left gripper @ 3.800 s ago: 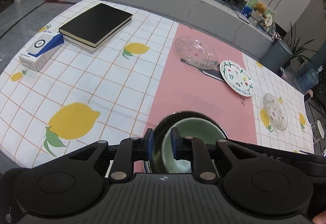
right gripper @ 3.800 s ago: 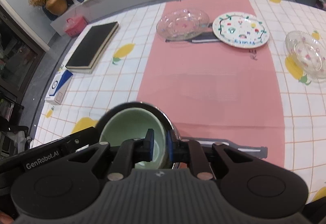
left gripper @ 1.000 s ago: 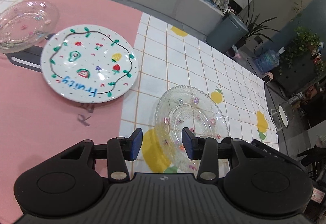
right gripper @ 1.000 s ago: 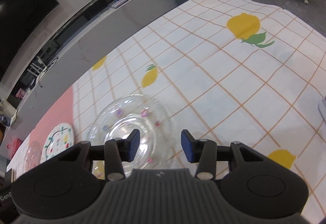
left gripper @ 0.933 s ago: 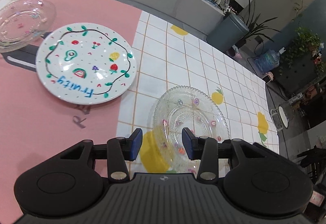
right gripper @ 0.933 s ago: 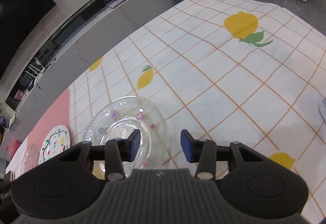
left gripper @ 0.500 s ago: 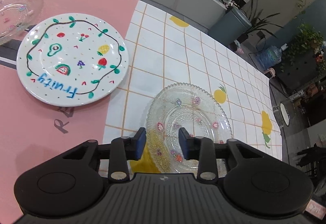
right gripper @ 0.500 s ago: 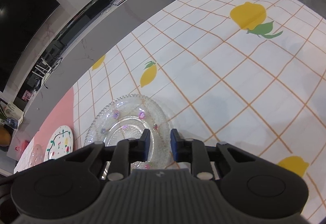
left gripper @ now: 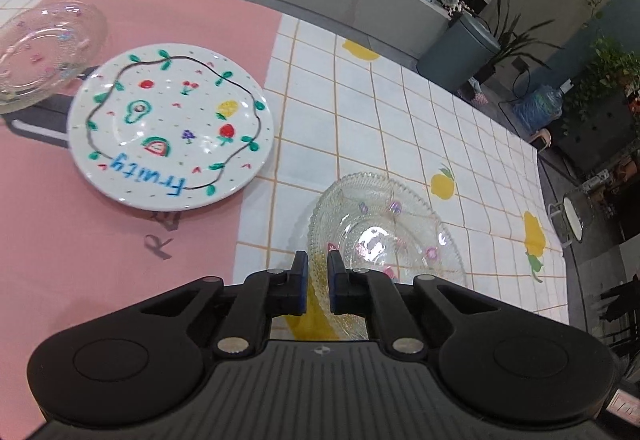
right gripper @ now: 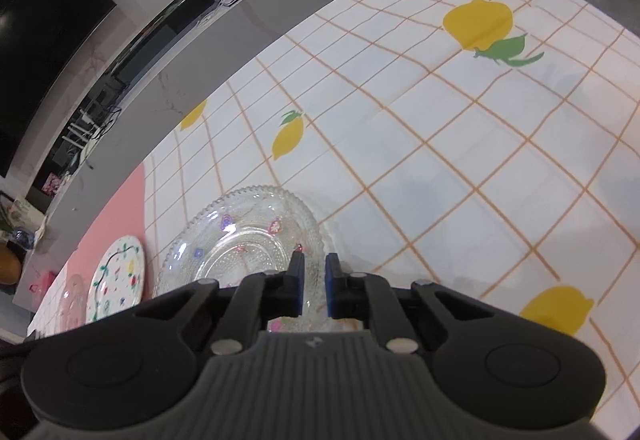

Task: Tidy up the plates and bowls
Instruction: 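Close both grippers on the rim of the glass plate, then carry the glass plate with both grippers toward the bowl stack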

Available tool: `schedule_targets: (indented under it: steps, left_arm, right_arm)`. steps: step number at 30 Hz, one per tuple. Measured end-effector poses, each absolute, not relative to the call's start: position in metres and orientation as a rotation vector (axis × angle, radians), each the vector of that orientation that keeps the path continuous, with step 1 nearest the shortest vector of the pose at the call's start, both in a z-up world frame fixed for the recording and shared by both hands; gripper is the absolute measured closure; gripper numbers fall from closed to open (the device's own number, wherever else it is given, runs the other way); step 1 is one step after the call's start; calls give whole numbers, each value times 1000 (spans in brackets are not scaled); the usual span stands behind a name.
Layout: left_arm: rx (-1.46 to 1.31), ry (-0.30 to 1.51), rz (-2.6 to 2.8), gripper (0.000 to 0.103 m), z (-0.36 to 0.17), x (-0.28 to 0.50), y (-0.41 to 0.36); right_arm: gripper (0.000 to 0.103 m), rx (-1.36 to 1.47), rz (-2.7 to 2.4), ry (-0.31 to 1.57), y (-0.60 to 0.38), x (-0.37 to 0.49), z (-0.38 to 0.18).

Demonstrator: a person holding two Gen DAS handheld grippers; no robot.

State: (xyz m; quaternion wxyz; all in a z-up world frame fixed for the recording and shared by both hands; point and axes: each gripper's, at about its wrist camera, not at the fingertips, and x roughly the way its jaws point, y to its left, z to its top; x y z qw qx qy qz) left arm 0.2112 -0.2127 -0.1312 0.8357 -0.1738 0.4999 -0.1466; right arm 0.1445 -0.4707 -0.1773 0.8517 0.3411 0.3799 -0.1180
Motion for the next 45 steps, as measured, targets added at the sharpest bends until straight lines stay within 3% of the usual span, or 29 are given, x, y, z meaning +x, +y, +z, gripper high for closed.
schedule_targets:
  steps: [16,21,22,24,25,28,30,33,34,37,39,45]
  left_arm:
    - [-428,1109,-264,94,-141,168,-166]
    - [-459,1077,-266,92,-144,168,-162]
    - [-463,1064,-264,89,-144,168,-161]
    - [-476,1047,-259,77,-145,172,-160]
    - [-482,1046,-261,76,-146,174,-159]
    - [-498,1040,-277,76,-150,180,-159]
    - [-507,1033,-300,76,-153,181,-159]
    - [-514,1017,-315,77,-156,181,-159]
    - [-516,1011,-314,82,-157,181,-158]
    - [-554,1003,-311,92,-161,182,-154]
    - [-550,999,-309,93,-161,182,-154]
    - [-500,983,-316,96,-152,173,-155]
  right_arm:
    - [96,807,-129,872,-451,106,-187]
    - [90,861,-75,843,-459,107,-193]
    - [86,861,-59,832,-460,108,-194]
    - [71,893,-16,784,-464,107,-196]
    - [61,917,4,765,-466,107,-198]
    - [59,940,32,750,-472,110,-201]
    - [60,937,47,749,-473,113,-201]
    - [80,923,36,766,-474,114,-204]
    - [85,929,29,766,-476,114,-205]
    - [89,964,27,763,-480,112,-209]
    - [97,942,11,769,-478,111,-208]
    - [98,849,2,766,-470,107,-199]
